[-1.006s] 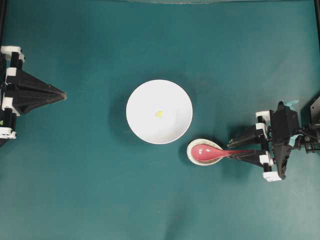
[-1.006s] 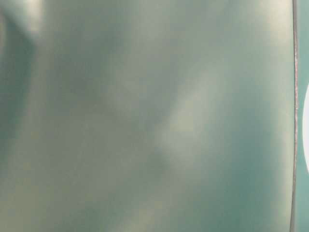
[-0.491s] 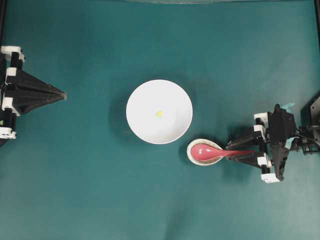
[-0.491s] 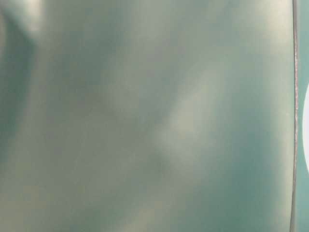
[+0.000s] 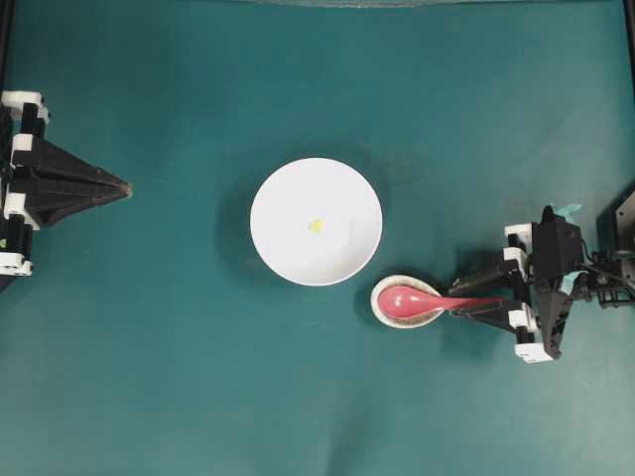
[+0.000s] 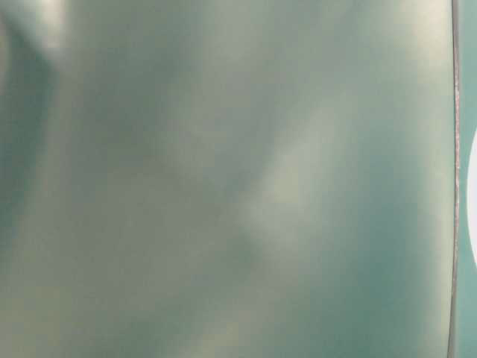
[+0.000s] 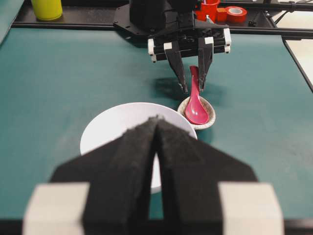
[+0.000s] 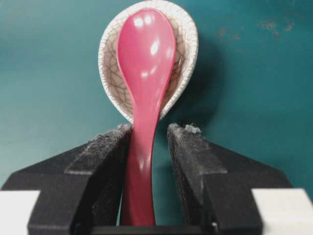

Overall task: Scoop the yellow hexagonal prism block from the bowl with a spoon using the right arm.
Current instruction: 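Close the right gripper on the pink spoon handle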

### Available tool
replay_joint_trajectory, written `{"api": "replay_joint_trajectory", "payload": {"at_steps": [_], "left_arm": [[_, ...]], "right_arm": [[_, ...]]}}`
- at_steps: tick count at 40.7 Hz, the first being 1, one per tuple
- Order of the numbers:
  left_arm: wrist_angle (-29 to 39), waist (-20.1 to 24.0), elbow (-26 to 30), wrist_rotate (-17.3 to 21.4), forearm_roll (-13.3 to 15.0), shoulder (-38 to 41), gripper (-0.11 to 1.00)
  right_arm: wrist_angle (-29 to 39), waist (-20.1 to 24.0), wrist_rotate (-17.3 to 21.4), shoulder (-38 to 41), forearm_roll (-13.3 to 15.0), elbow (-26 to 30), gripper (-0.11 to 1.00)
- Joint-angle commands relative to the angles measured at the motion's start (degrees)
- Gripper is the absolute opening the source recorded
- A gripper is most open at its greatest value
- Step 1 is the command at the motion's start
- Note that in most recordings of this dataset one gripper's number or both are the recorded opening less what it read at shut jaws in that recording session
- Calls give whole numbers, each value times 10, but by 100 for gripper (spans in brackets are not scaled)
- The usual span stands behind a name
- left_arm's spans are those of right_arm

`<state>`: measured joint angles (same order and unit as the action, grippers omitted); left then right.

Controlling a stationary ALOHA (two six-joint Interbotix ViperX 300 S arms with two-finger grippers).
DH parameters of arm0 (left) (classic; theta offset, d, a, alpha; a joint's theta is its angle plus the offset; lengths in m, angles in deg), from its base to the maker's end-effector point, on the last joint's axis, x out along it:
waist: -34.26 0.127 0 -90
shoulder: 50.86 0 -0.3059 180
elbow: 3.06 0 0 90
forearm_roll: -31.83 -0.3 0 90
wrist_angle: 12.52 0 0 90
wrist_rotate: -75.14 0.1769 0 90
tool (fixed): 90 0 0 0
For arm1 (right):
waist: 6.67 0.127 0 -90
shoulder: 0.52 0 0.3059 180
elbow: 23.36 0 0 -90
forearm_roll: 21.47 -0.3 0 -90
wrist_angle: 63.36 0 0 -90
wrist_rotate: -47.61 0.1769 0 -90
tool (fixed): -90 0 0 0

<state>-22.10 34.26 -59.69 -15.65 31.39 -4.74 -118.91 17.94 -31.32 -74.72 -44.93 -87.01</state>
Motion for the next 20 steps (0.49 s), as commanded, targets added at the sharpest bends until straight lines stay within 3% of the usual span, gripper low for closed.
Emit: {"api": "replay_joint_trajectory", "payload": {"at_steps": [1, 20], "left_arm": [[0, -2, 9, -1, -2, 4, -1], [3, -1, 9, -1, -2, 4, -1]], "right_arm": [[-5, 5, -2, -4, -1, 4, 43], [-7, 10, -24, -4, -1, 5, 43]]}}
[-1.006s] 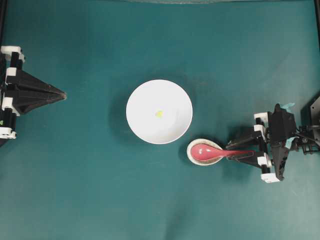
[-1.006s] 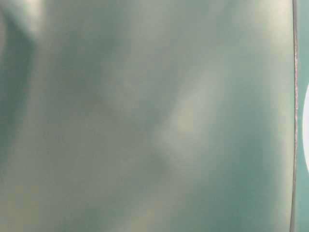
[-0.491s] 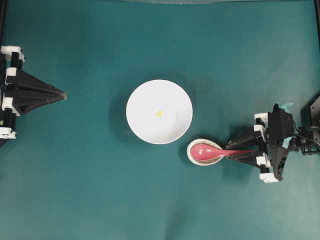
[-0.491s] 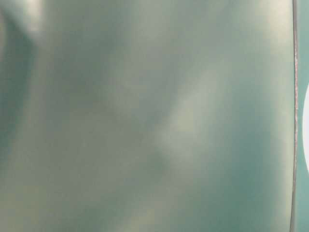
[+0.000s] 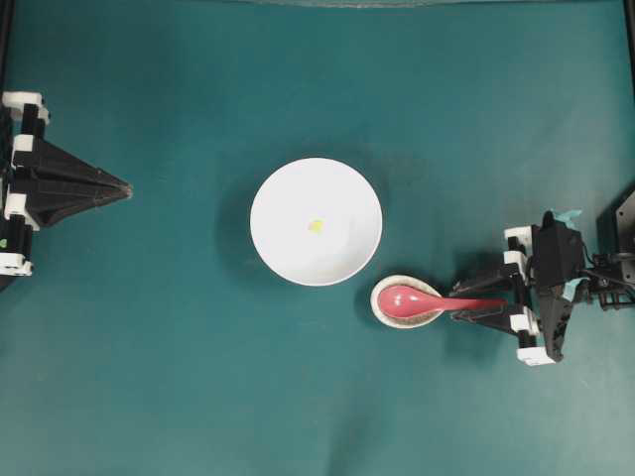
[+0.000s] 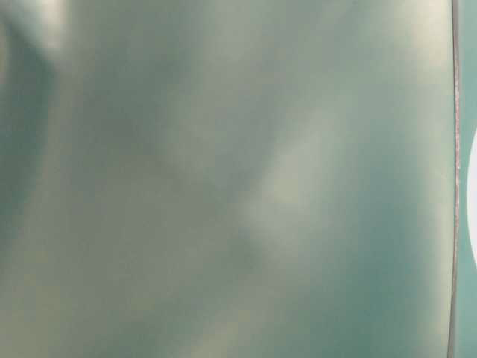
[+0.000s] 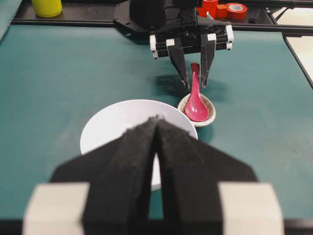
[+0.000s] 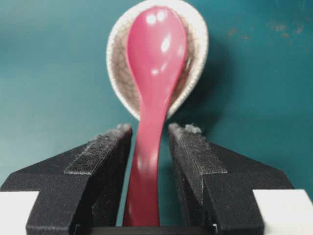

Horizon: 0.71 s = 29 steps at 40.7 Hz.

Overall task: Scoop the yellow hexagonal prism block from the bowl with a spoon using the right arm.
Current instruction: 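Close the right gripper on the pink spoon handle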

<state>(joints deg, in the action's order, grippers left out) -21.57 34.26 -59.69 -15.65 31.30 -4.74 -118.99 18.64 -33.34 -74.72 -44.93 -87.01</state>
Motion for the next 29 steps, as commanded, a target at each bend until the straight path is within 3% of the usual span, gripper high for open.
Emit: {"api": "replay_joint_trajectory", "payload": {"at_steps": [1, 29], "left_arm": [[-3, -1, 9, -1, -1, 4, -1], [-4, -1, 9, -1, -1, 4, -1]], "right_arm": [[-7, 3, -5, -4, -1, 5, 43], [-19, 3, -15, -4, -1, 3, 43]]}}
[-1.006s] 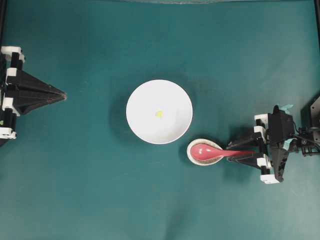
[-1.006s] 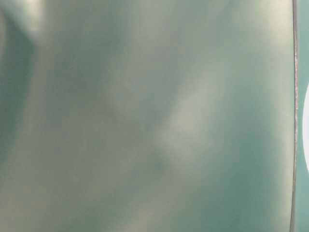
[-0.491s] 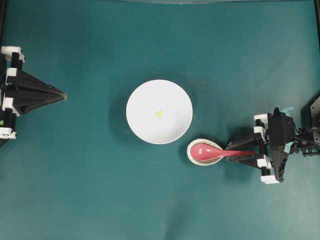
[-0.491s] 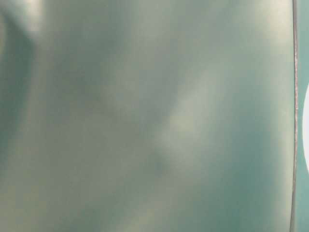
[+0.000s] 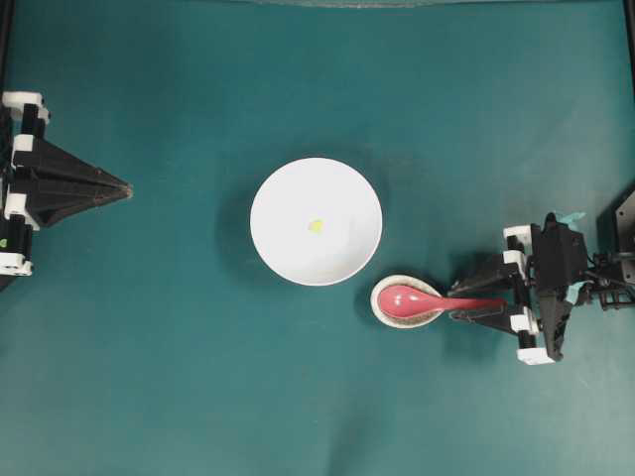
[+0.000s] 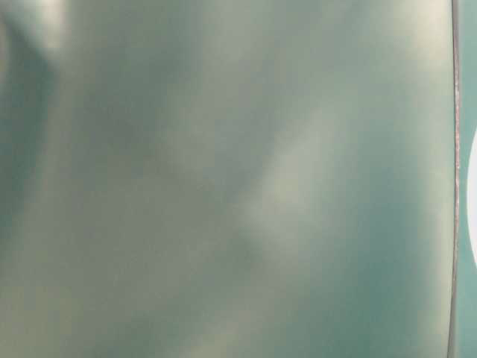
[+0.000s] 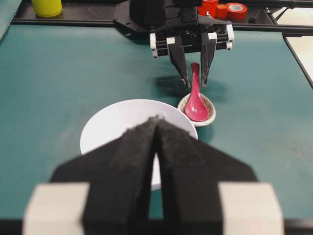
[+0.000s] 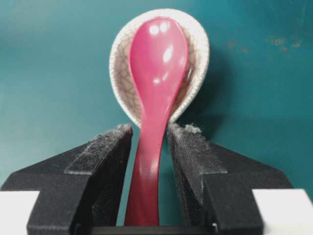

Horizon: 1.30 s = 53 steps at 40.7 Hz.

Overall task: Scoop the yellow hexagonal prism block from the bowl with a spoon using the right arm.
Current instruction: 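Close the right gripper on the pink spoon handle, then lift the spoon with the right gripper and carry it over the bowl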

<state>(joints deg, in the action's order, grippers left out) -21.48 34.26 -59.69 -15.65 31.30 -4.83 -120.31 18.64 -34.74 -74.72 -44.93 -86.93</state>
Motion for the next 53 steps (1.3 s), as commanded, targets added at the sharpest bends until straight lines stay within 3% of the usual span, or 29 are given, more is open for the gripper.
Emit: {"api": "replay_joint_trajectory", "payload": {"at_steps": [1, 10, 17, 35, 42, 53], "left_arm": [[-4, -2, 9, -1, -1, 4, -1], [-4, -1, 10, -1, -1, 4, -1], [-4, -1, 9, -1, -1, 4, -1], [-4, -1, 10, -1, -1, 4, -1], [-6, -1, 10, -1, -1, 0, -1], [-11, -1, 11, -1, -1, -1, -1]], "right_arm": [[-6, 3, -1, -4, -1, 2, 43], [-6, 3, -19, -3, -1, 4, 40], [-6, 3, -39, -4, -1, 6, 23], [4, 3, -60, -44, 0, 4, 23], [57, -9, -105, -113, 0, 5, 23], [205, -60, -178, -236, 0, 32, 23]]}}
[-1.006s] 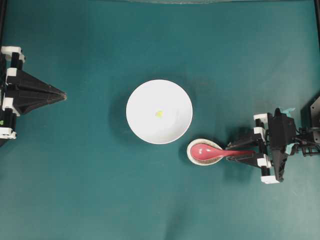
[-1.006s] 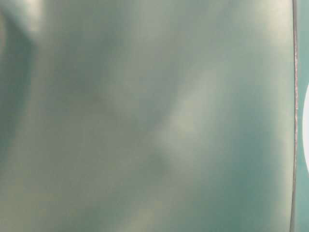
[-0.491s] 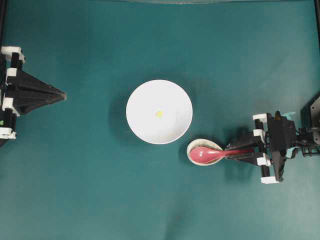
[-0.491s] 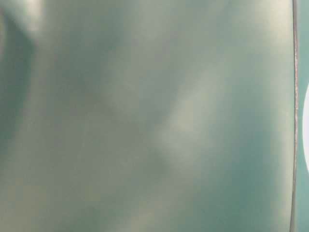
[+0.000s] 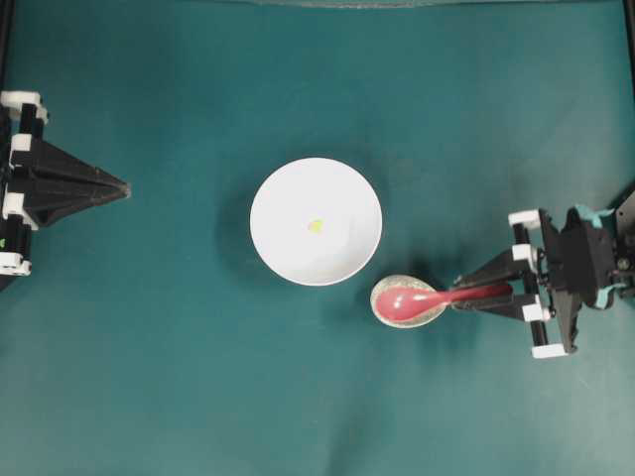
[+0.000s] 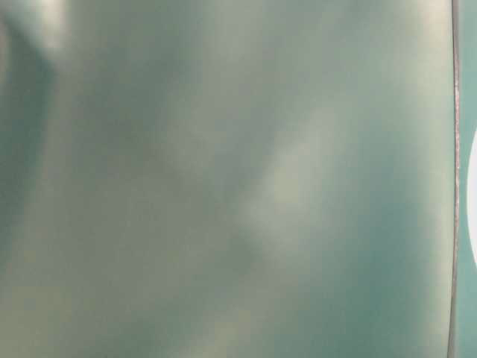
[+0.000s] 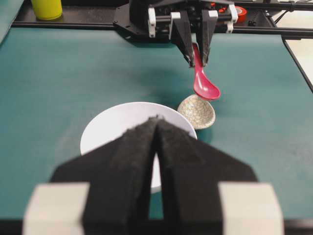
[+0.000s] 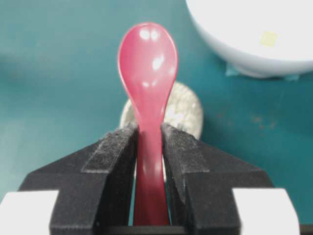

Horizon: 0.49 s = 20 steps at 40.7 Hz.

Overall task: Scoop the yellow hexagonal prism block from the bowl with a spoon using the right arm.
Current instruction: 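Lift the spoon with the right gripper and carry it over the bowl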

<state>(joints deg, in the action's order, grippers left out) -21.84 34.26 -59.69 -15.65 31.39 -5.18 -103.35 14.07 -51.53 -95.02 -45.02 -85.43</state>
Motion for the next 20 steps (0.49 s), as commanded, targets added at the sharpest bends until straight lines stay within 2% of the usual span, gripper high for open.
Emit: {"api": "replay_joint_trajectory", "payload": {"at_steps": [1, 11, 20], "left_arm": [[-10, -2, 11, -1, -2, 3, -1], [-20, -1, 11, -1, -2, 2, -1], [-25, -1, 11, -1, -2, 3, -1]], "right_arm": [[57, -23, -17, -48, 1, 21, 23], [233, -105, -56, -149, 1, 72, 23], [408, -199, -59, -197, 1, 142, 23]]}}
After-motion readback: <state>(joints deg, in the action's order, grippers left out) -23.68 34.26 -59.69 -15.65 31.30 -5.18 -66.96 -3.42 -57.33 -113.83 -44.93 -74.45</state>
